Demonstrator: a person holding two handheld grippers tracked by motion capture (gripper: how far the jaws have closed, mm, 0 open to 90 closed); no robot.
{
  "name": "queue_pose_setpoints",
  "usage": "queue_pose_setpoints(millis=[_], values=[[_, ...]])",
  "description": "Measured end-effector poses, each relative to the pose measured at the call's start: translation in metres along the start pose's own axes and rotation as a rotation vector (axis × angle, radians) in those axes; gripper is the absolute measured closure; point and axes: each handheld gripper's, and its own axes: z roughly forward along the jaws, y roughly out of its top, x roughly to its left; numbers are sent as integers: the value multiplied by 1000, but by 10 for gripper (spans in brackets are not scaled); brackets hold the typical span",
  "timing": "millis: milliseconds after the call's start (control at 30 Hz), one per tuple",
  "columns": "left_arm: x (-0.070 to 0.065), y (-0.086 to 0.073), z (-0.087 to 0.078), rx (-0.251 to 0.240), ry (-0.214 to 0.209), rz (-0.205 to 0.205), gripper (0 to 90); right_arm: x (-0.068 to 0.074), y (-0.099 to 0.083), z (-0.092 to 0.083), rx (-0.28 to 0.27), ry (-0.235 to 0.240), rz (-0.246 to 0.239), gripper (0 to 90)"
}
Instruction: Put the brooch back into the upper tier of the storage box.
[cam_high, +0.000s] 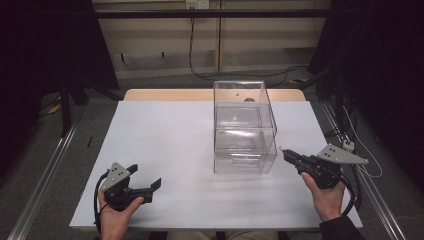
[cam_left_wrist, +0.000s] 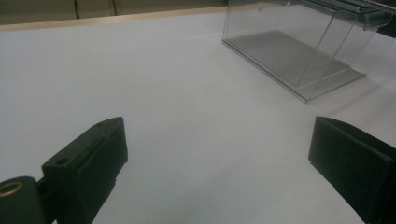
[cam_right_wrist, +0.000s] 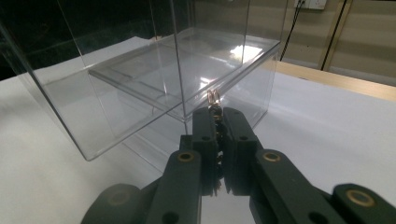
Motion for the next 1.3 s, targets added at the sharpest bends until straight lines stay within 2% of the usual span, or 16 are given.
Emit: queue_pose_setpoints(millis=[567,1300], values=[[0,0,-1,-10,-7,-4,43,-2,15,-8,-64,-5,18,855],[0,0,-1,-10,-3,-3,43,0,41,-17,-146,-4,-5,855]])
